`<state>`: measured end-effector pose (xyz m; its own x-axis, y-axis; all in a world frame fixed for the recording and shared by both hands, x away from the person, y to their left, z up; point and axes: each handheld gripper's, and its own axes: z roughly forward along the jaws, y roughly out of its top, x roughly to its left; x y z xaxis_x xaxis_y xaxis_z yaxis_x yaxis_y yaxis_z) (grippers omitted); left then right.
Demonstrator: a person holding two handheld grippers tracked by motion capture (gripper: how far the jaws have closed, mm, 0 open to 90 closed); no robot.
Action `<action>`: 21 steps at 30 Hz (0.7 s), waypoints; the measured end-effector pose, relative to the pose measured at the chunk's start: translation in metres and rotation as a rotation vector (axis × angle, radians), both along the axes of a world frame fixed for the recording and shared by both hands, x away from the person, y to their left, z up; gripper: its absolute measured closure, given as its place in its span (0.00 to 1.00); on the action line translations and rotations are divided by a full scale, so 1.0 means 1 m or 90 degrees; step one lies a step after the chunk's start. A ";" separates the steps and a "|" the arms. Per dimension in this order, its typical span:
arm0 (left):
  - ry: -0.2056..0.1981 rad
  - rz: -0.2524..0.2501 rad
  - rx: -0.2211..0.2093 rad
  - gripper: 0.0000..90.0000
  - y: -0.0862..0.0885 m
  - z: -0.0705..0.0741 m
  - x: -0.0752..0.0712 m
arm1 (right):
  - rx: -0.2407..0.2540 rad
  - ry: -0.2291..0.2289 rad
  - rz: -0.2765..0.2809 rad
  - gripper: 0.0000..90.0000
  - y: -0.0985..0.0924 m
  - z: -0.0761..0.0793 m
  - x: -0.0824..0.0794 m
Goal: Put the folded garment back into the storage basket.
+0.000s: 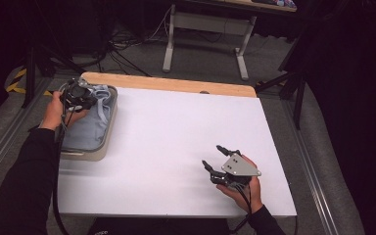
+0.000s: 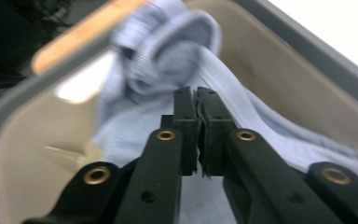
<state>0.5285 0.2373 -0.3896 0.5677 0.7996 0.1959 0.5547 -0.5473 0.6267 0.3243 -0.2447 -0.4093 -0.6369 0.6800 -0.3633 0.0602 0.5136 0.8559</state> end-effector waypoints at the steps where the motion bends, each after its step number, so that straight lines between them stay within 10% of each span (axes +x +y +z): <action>1: 0.014 -0.004 0.007 0.98 -0.002 -0.002 0.000 | 0.000 0.000 0.000 0.37 0.000 0.000 0.000; 13: 0.052 -0.074 0.051 0.97 -0.038 -0.018 0.008 | 0.001 -0.001 0.000 0.37 0.000 0.001 -0.001; 21: 0.018 -0.057 0.038 0.94 -0.028 -0.008 0.003 | 0.000 -0.001 0.002 0.37 0.000 0.000 -0.003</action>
<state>0.5317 0.2090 -0.3976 0.6426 0.7325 0.2246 0.5181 -0.6314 0.5769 0.3217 -0.2445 -0.4091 -0.6382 0.6782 -0.3642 0.0582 0.5143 0.8556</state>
